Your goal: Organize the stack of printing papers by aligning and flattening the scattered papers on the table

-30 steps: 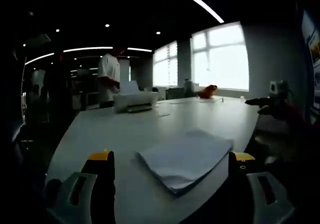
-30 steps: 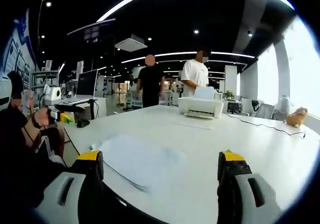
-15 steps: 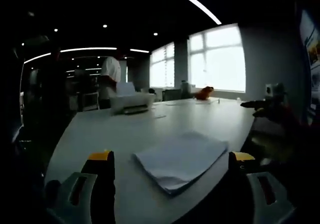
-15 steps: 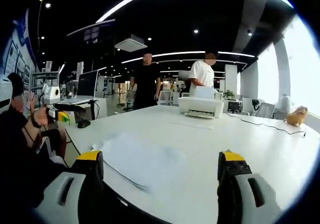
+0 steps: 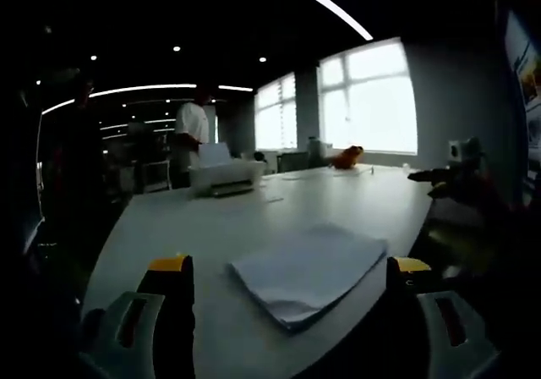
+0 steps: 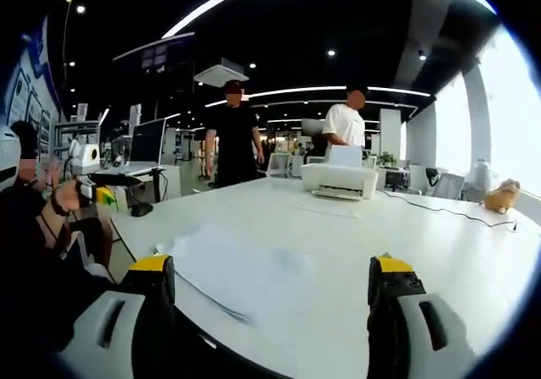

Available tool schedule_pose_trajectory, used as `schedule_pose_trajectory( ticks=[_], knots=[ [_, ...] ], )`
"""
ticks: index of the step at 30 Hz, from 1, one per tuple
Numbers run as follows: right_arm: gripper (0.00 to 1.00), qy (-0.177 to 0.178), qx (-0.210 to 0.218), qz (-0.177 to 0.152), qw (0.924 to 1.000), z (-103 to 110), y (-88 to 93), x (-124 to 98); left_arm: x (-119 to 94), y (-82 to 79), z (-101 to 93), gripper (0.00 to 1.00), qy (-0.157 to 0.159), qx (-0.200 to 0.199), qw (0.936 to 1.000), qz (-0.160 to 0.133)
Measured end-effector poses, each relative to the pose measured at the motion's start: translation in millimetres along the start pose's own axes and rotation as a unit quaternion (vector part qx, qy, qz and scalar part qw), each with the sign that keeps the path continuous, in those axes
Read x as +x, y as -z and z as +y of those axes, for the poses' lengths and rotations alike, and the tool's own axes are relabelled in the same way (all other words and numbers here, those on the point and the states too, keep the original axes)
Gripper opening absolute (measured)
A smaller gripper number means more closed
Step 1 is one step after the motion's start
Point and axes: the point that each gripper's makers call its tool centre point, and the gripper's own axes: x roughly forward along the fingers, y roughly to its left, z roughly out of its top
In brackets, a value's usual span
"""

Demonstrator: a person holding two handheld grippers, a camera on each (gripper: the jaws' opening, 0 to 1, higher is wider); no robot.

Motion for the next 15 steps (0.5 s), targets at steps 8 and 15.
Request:
schedule_pose_trajectory(
  ticks=[8, 15],
  knots=[
    [0.90, -0.001, -0.001, 0.003, 1.0000, 0.2, 1.8, 0.9, -0.8, -1.5, -2.6, 0.97, 0.003, 0.000, 1.0000, -0.001],
    [0.90, 0.001, -0.003, 0.003, 1.0000, -0.4, 0.9, -1.1, -0.1, 0.7, -4.1, 0.97, 0.006, 0.001, 1.0000, 0.003]
  ],
)
